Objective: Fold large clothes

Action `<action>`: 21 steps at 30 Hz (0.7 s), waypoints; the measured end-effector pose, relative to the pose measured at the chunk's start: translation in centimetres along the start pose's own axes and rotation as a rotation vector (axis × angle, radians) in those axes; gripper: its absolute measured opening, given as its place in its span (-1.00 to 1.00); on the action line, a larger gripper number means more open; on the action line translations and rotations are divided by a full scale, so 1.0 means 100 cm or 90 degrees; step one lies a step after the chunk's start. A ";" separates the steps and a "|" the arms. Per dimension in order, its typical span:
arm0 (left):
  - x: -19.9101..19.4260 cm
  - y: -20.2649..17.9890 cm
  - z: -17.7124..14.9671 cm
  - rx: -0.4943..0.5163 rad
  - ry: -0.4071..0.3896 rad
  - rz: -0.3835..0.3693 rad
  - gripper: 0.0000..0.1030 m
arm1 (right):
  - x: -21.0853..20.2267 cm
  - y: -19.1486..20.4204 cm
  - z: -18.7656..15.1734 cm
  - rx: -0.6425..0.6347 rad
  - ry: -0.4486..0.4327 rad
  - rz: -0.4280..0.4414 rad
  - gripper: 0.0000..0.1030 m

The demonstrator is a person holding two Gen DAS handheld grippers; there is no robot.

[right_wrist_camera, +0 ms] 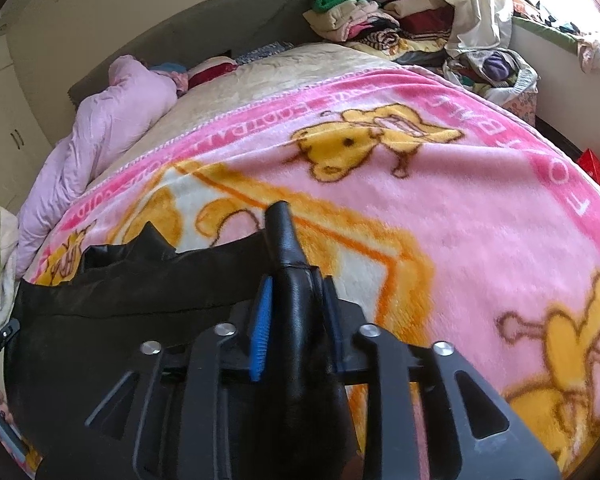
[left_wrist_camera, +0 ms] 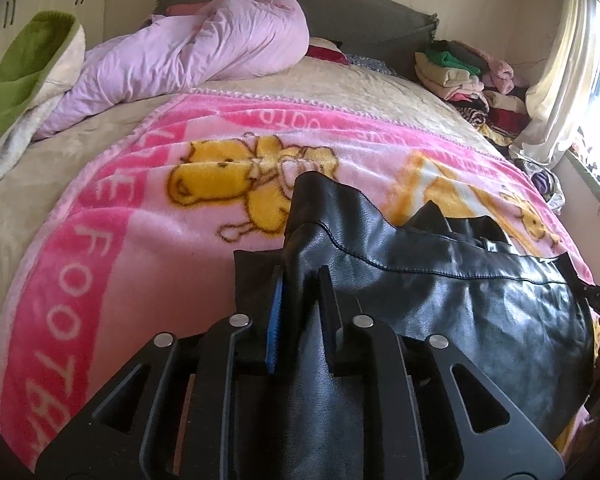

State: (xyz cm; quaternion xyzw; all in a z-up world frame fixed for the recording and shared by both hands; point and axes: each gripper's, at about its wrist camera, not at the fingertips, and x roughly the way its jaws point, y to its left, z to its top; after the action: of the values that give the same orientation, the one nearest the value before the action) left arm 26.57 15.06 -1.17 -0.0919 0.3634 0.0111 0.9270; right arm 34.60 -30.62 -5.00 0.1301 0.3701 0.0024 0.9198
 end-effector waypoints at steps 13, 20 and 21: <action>-0.025 -0.011 0.004 0.002 -0.005 0.022 0.46 | -0.042 -0.010 -0.013 0.038 0.008 0.066 0.49; -0.050 -0.008 0.004 -0.017 -0.013 0.021 0.72 | -0.071 -0.006 -0.022 0.020 0.000 0.094 0.61; -0.053 -0.006 0.004 -0.025 -0.014 0.021 0.75 | -0.076 -0.006 -0.023 0.017 0.000 0.097 0.61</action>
State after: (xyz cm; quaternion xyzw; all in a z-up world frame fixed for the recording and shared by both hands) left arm 22.93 14.77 2.79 -0.1041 0.3544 0.0342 0.9287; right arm 27.47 -31.41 -1.62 0.1704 0.3592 0.0677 0.9151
